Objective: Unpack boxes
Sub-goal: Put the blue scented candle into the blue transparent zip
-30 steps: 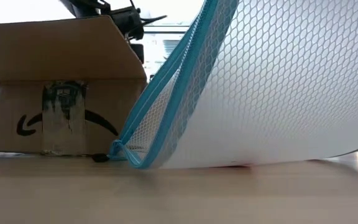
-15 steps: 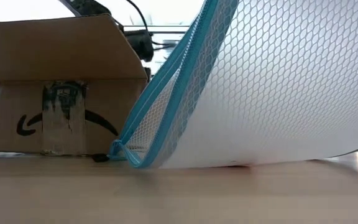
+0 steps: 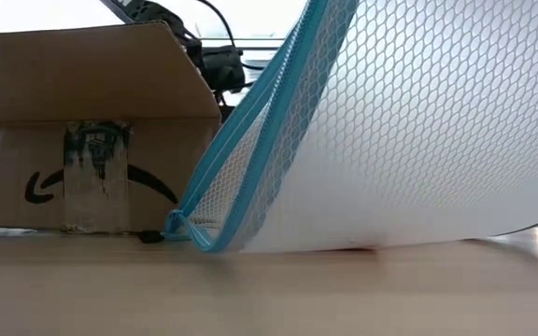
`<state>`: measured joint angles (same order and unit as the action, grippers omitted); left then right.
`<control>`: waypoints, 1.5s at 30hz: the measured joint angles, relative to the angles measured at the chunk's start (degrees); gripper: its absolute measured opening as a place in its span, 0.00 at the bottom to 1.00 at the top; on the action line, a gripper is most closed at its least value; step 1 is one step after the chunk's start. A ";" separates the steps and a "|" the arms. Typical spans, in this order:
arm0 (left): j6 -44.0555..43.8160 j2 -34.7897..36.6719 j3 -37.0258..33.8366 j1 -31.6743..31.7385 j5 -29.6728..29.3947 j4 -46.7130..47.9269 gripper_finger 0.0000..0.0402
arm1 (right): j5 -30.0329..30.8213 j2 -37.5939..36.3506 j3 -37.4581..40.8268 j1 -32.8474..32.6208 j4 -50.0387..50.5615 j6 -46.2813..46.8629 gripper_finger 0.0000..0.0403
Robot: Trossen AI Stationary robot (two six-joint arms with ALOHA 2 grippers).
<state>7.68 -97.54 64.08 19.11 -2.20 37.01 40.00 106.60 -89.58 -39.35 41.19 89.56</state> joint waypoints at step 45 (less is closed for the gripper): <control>0.55 -4.71 1.81 0.84 5.54 4.99 0.66 | -0.01 -0.02 0.00 0.02 0.00 0.00 0.00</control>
<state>8.23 -102.25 65.89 19.94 3.33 42.00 39.99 106.59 -89.58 -39.33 41.19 89.56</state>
